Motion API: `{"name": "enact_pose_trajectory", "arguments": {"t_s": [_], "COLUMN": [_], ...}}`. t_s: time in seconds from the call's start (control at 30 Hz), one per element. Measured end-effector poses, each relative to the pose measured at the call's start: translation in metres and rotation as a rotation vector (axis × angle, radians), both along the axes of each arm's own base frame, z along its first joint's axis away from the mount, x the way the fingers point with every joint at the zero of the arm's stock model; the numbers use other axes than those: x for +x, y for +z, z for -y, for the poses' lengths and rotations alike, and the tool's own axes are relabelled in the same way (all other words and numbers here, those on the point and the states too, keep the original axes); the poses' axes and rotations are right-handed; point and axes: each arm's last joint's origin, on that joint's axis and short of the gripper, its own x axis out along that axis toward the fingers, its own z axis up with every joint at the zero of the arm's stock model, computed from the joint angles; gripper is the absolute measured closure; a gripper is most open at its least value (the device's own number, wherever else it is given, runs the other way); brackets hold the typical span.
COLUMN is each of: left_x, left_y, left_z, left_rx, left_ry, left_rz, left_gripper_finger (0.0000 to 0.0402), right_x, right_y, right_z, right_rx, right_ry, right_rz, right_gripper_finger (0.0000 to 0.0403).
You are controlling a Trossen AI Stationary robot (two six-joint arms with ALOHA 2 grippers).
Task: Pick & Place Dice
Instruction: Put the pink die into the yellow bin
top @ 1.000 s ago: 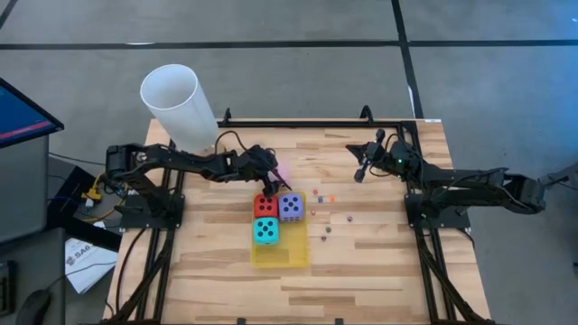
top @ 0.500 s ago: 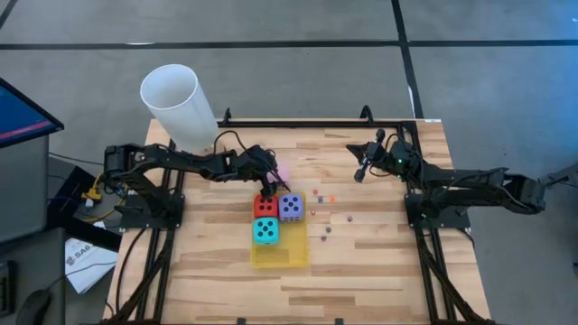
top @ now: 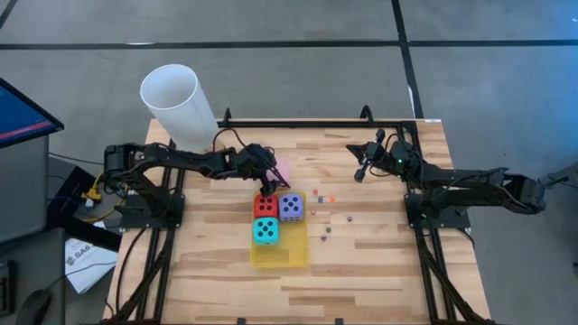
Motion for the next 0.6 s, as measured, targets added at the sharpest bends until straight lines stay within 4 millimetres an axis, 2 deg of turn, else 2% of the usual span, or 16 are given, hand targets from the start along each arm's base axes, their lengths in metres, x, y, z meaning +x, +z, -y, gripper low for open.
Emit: {"name": "enact_pose_trajectory", "arguments": {"t_s": [0.33, 0.6], "left_x": [-0.008, -0.005], "left_y": [-0.01, -0.008], "left_z": [0.001, 0.002], "left_rx": [0.01, -0.004], "left_ry": [0.048, 0.029], "left_rz": [-0.03, 0.019], "left_gripper_finger": [0.0002, 0.0002], "right_x": [0.0, 0.0], "right_y": [0.0, 0.0], "right_z": [0.0, 0.0], "right_rx": [0.0, 0.0], "right_ry": [0.0, 0.0], "right_rz": [-0.001, -0.001], "right_gripper_finger": [0.0397, 0.0397]}}
